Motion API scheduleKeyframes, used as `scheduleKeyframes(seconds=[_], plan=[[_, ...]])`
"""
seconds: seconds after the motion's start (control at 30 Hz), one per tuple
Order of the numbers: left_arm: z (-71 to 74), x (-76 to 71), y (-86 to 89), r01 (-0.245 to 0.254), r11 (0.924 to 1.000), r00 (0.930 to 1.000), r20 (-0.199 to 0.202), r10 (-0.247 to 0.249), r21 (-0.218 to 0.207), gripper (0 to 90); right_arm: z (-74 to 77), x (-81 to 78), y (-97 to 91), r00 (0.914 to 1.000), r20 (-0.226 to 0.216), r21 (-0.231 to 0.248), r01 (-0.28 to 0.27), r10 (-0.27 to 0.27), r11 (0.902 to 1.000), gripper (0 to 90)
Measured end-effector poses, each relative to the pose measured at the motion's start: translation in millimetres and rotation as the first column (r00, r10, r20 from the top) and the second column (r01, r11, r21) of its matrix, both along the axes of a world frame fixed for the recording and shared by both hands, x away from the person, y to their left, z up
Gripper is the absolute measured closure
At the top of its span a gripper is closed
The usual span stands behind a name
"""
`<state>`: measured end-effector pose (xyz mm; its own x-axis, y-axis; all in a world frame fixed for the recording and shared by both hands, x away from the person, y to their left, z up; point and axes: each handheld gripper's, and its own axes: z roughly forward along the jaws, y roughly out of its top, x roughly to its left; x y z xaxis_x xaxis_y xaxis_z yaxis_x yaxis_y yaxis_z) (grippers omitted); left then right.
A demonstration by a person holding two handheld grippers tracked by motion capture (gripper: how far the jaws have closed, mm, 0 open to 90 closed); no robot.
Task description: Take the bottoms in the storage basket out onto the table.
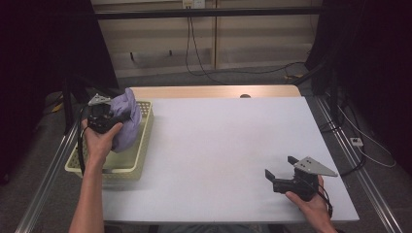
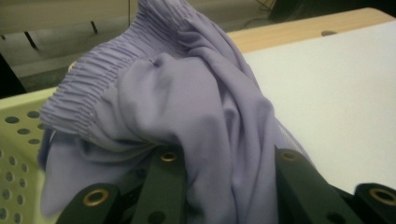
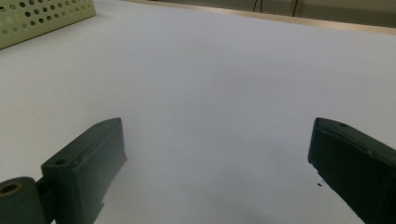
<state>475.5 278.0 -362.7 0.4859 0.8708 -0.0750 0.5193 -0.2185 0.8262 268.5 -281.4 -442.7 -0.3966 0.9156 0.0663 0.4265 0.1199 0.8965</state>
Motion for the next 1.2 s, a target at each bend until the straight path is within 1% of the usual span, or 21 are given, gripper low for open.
scheduleKeyframes(seconds=[0.23,0.37,0.43,0.9,1.03,1.13,1.2], plan=[[8.9,-5.2,4.7,-0.011,0.9990,0.9991,0.040,0.013,-0.043,74.8,0.1,-0.1,-0.2,1.0000,0.000,0.003,0.000,0.000,1.0000,4.1],[12.1,-7.2,5.8,-0.007,0.9990,0.9986,0.051,0.009,-0.043,74.8,0.1,-0.2,-0.2,1.0000,-0.001,0.002,0.000,0.000,1.0000,4.1],[13.4,-8.3,4.6,-0.003,0.9994,0.9982,0.060,0.005,-0.033,74.8,0.1,-0.4,-0.3,1.0000,-0.002,0.001,0.000,0.000,1.0000,4.1],[27.1,-14.9,4.6,-0.002,0.9977,0.9952,0.097,0.009,-0.068,74.5,0.3,-0.9,-0.9,1.0000,-0.001,0.003,0.000,0.000,1.0000,4.0],[31.4,-17.9,6.2,-0.014,0.9972,0.9924,0.121,0.023,-0.074,74.1,0.2,-1.0,-0.8,1.0000,0.000,0.002,-0.001,0.001,1.0000,4.1],[34.5,-20.0,7.0,-0.015,0.9975,0.9916,0.127,0.024,-0.070,74.1,0.3,-1.2,-1.0,1.0000,0.000,0.003,0.000,0.000,1.0000,4.1],[36.2,-20.6,7.4,-0.006,0.9975,0.9912,0.132,0.015,-0.071,74.1,0.3,-1.4,-1.0,1.0000,0.000,0.002,0.000,0.000,1.0000,4.1]])
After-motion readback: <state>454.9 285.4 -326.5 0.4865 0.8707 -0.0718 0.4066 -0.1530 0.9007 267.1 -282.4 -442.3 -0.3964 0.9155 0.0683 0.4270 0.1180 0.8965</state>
